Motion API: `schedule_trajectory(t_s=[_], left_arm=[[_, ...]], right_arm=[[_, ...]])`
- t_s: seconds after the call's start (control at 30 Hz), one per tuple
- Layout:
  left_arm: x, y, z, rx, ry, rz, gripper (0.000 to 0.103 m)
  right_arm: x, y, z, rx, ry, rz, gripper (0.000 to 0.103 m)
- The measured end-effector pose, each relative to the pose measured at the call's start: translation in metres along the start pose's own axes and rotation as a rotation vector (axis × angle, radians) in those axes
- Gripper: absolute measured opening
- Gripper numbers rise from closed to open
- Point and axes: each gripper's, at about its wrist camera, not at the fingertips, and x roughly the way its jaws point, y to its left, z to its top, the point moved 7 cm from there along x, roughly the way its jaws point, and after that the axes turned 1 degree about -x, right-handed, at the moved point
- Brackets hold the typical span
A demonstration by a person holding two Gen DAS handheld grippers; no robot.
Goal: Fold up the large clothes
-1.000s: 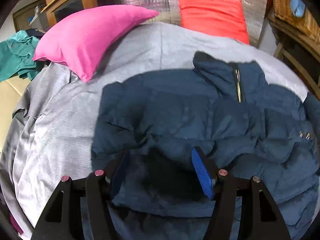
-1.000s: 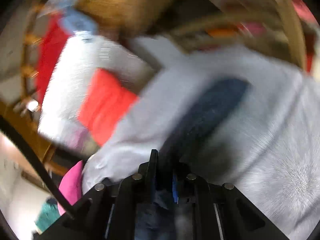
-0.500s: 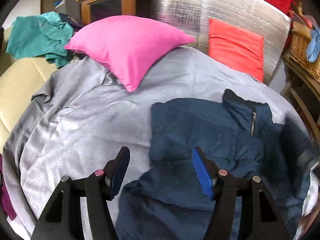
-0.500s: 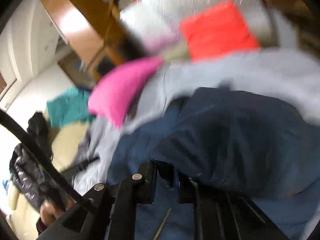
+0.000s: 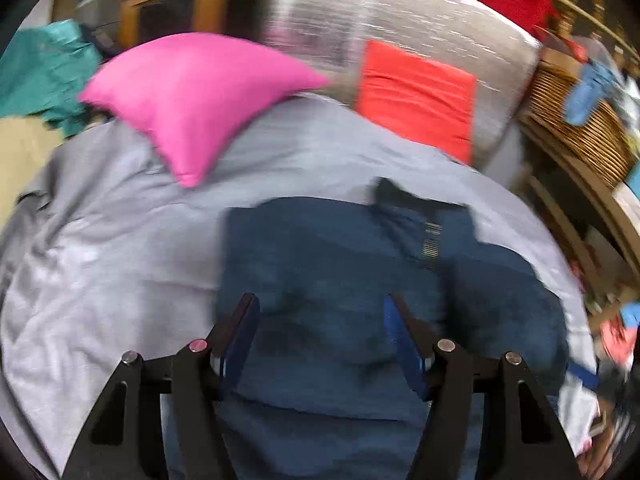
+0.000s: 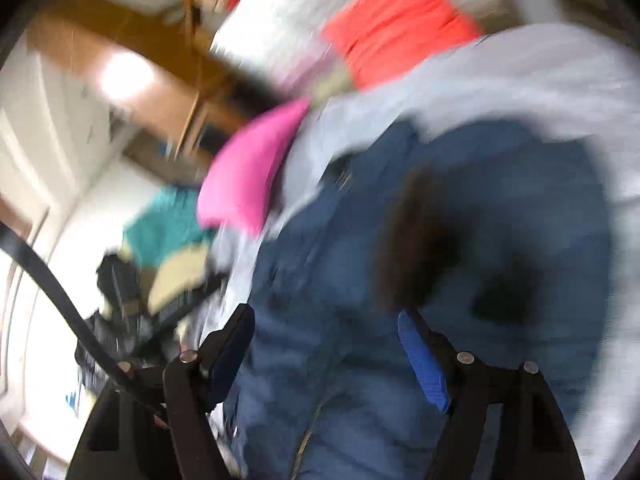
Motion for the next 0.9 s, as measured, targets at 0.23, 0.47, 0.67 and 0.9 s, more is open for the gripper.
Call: schedule_trajectory(t_s=[0.23, 0.47, 0.67, 0.9], left_arm=[[0.012, -0.114, -0.027, 0.195, 0.017, -0.113, 0.081], [0.04, -0.185, -0.047, 0.318, 0.017, -0.021, 0.081], [0.066, -0.205, -0.058, 0.38, -0.007, 0.064, 0.082], [0.074, -0.188, -0.048, 0.303, -0.016, -0.014, 0.044]], right_arm=[[-0.046, -0.09, 0.033, 0.25, -0.181, -0.2, 0.054], [-0.036, -0.134, 0.036, 0.387, -0.164, -0.275, 0.052], [-0.027, -0.157, 0.03, 0.394, -0.129, -0.307, 0.052], [-0.007, -0.148, 0.03, 0.342, -0.095, -0.269, 0.04]])
